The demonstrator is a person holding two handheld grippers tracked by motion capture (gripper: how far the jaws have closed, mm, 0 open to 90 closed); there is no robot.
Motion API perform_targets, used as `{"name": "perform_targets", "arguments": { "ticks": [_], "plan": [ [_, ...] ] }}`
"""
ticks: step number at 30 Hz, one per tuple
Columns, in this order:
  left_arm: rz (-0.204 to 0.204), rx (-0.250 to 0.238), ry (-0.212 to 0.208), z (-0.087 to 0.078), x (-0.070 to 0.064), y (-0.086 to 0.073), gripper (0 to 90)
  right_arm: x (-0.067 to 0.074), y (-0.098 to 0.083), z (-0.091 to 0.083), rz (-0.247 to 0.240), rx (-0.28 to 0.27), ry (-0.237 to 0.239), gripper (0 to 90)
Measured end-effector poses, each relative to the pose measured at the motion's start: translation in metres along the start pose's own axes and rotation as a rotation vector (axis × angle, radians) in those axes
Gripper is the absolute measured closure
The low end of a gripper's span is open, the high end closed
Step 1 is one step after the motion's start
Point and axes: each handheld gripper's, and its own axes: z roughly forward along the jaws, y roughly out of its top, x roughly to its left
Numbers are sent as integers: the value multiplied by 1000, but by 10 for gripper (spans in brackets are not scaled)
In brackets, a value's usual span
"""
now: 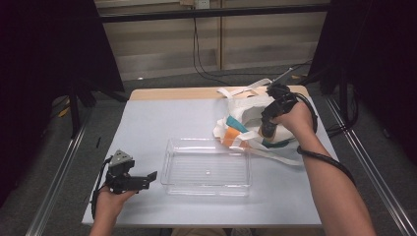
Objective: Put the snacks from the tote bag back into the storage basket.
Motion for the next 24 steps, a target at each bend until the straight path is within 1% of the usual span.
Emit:
{"name": "perform_targets", "arguments": {
  "ticks": [1, 4, 5, 7, 11, 13, 17, 24],
  "plan": [
    [4, 4, 0, 0, 1, 0, 28, -1, 0, -1, -7, 7, 4, 302],
    [2, 8, 1, 0, 1, -1, 28, -1, 0, -3, -6, 7, 10, 303],
    [9, 11, 0, 0, 1, 0, 28, -2, 0, -5, -7, 7, 12, 303],
    [4, 4, 0, 0, 0, 0, 28, -2, 2, -9, -19, 5, 9, 303],
    [-1, -1, 0, 0, 0, 0, 28, 0, 3, -16, -43, 36, 5, 303],
    [0, -2, 0, -1, 0, 0, 28, 1, 3, -21, -57, 37, 6, 303],
    [-1, -2, -2, -1, 0, 0, 28, 1, 3, -26, -60, 36, 9, 303],
    [-3, -6, -1, -2, 0, 1, 28, 2, 3, -37, -81, 46, 16, 303]
  ]
}}
